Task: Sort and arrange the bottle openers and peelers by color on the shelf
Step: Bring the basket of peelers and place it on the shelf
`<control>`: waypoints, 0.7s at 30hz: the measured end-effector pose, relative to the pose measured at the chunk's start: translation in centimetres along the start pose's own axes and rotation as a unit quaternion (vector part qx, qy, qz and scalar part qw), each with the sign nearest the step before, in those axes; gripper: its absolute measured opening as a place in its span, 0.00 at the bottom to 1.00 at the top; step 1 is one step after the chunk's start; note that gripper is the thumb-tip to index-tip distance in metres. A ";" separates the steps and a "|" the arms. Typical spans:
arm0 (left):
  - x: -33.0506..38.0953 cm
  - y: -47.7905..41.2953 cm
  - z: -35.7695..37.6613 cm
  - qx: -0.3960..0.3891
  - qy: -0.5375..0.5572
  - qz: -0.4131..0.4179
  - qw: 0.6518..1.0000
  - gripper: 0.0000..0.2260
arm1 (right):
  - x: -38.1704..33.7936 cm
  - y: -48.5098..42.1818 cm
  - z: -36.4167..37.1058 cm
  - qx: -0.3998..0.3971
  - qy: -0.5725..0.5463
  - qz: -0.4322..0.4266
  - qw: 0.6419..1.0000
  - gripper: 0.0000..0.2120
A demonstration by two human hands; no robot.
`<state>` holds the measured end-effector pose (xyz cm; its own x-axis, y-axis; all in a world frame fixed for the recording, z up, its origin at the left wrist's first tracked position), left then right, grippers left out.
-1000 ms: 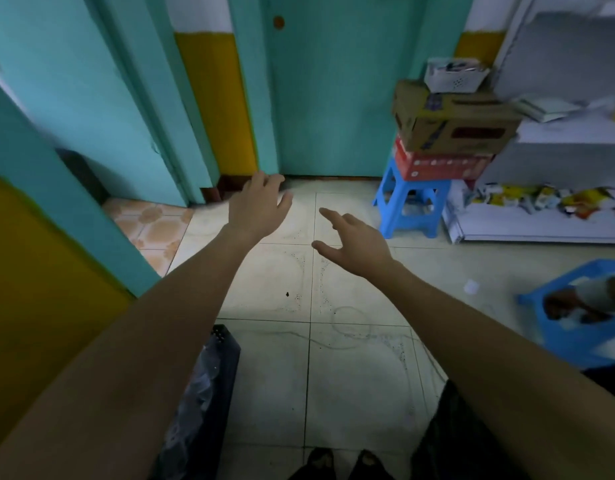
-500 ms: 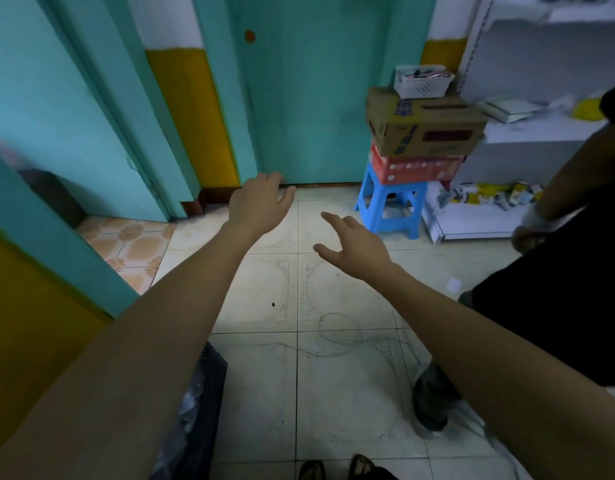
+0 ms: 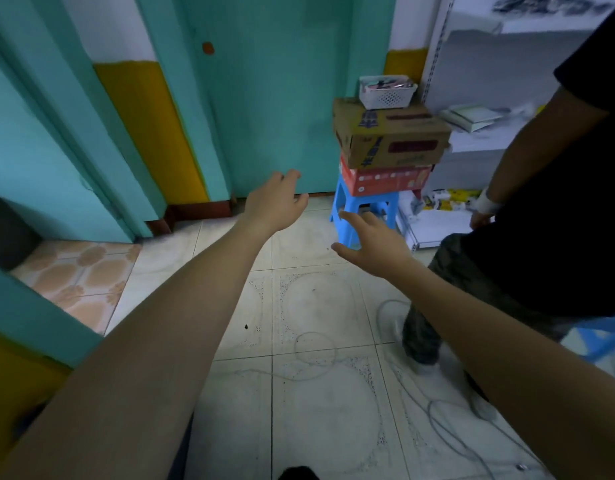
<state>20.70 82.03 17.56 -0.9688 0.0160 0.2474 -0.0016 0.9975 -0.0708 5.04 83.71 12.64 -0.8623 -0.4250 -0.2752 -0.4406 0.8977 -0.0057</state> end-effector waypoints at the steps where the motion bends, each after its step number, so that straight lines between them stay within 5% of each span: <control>1: 0.4 -1.0 0.3 -0.005 0.001 0.005 1.000 0.21 | 0.7 -0.7 0.0 -0.002 0.000 0.003 1.000 0.31; 21: -4.1 -30.2 2.4 -0.032 0.031 0.049 0.998 0.20 | 8.3 -26.7 -1.8 0.019 -0.050 0.054 0.997 0.31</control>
<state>24.17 51.67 16.35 -0.9463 0.1158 0.3018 0.1098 0.9933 -0.0369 9.21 56.03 12.21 -0.8741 -0.3132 -0.3712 -0.3345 0.9424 -0.0073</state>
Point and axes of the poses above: each hand's wrist, its own y-axis away from the middle knuckle, its own z-axis out of the palm, x = y × z, the point moved 9 cm from there along -y, towards the middle knuckle, and after that the axes turned 7 degrees about -x, right-handed, at the moved point
